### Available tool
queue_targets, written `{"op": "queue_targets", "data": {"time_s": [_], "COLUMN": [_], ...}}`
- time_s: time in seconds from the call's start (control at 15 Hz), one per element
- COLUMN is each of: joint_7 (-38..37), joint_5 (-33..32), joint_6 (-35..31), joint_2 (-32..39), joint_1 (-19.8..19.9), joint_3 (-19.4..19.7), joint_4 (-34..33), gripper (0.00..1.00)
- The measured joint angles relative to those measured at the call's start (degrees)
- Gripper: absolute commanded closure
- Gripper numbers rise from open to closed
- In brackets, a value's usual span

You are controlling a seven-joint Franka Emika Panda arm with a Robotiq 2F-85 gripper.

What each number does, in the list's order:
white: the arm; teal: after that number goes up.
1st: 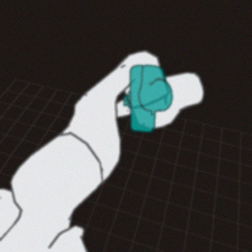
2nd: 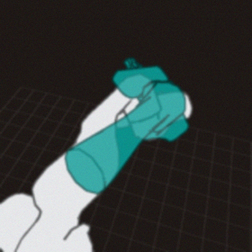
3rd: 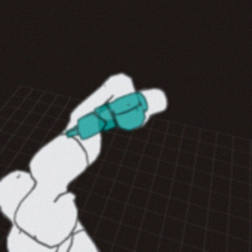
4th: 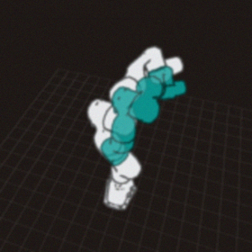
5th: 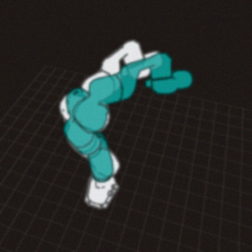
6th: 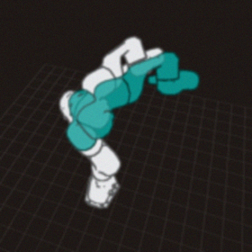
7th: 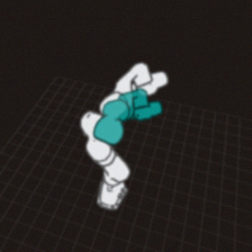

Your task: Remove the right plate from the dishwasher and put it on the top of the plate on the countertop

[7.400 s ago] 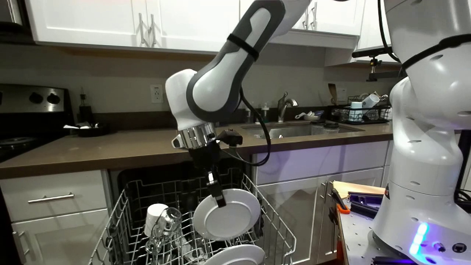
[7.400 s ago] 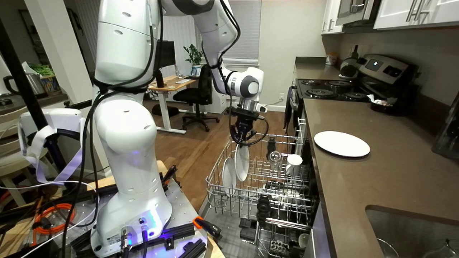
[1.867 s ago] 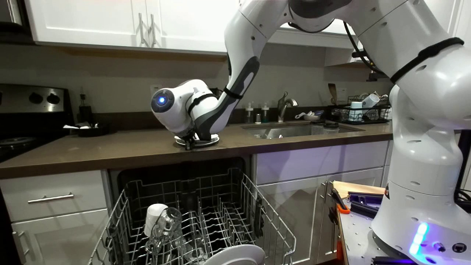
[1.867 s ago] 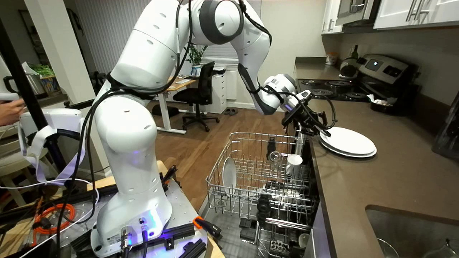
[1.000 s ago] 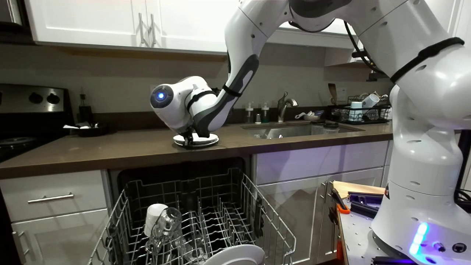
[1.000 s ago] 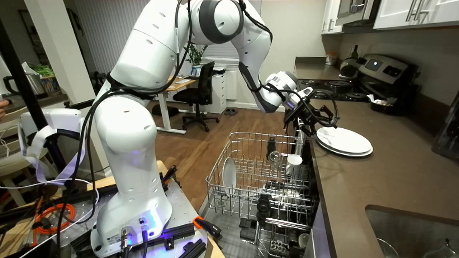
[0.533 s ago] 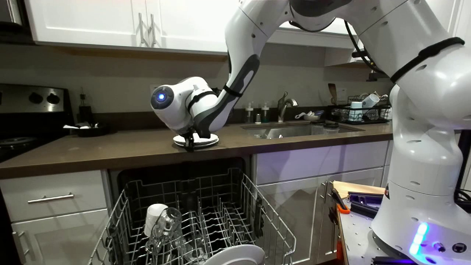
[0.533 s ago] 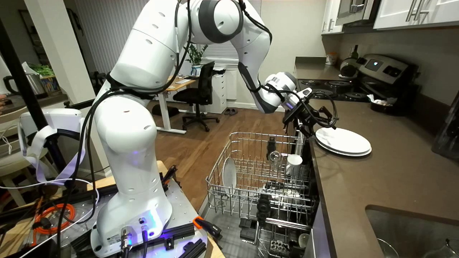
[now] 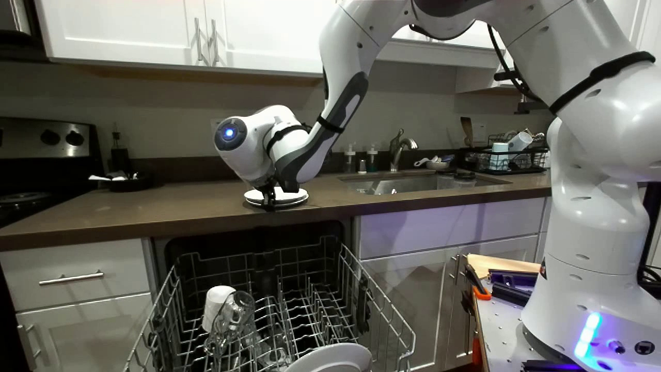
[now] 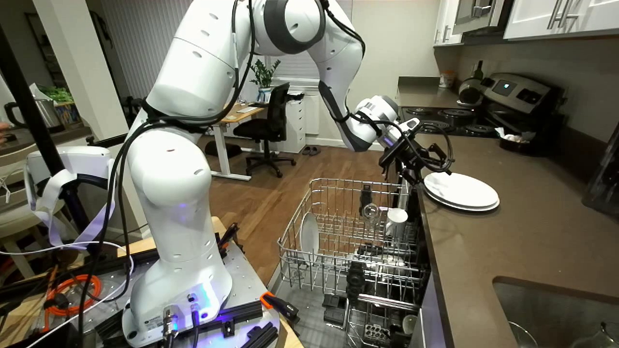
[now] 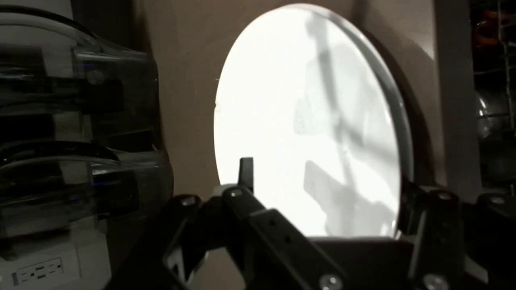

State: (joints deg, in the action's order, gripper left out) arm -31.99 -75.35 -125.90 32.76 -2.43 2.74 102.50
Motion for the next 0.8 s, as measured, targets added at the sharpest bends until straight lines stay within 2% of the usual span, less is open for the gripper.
{"op": "queue_targets", "data": {"time_s": [0.8], "joint_7": [0.3], "joint_5": [2.3], "joint_6": [-0.7], "joint_2": [-2.3], "joint_1": [0.7], "joint_3": [0.0], "joint_4": [2.1], "gripper": [0.19]}}
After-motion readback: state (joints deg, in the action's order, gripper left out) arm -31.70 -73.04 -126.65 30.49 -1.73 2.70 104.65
